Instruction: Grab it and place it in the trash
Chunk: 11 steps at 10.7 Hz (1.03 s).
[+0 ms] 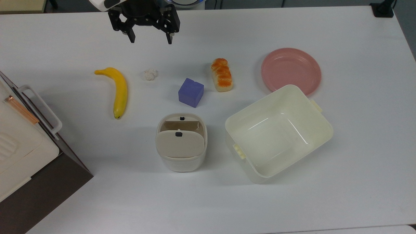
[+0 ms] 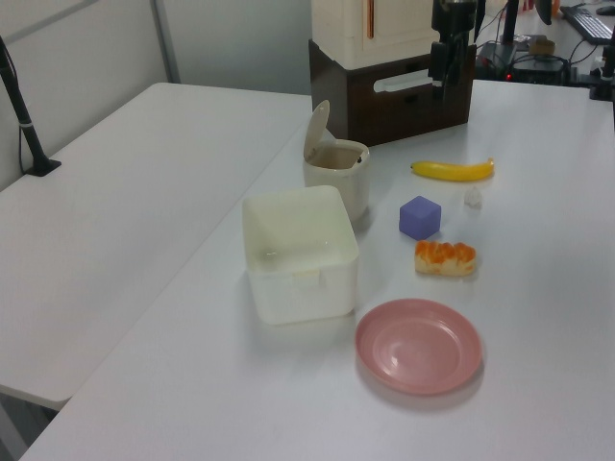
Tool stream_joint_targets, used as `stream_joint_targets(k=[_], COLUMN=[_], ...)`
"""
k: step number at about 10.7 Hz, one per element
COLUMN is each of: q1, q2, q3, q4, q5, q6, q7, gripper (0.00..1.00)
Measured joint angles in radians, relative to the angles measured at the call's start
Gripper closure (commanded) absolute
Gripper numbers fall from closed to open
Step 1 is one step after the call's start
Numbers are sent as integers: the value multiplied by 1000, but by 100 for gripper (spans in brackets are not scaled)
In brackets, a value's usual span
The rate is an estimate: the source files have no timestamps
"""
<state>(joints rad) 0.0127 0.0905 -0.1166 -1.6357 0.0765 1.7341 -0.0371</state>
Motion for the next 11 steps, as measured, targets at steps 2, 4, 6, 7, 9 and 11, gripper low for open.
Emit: stream_joint_targets(k=[2, 4, 6, 7, 9, 11], q1=[0, -2, -4, -4, -4, -4], q2=[0, 0, 0, 0, 0, 0], q3=[0, 0, 0, 0, 0, 0], q4=[0, 0, 0, 0, 0, 0], q5=[0, 0, 0, 0, 0, 0], q6=[-11, -19, -19, -19, -19, -19], q7=[0, 0, 0, 0, 0, 0], gripper=[0, 0, 0, 0, 0, 0])
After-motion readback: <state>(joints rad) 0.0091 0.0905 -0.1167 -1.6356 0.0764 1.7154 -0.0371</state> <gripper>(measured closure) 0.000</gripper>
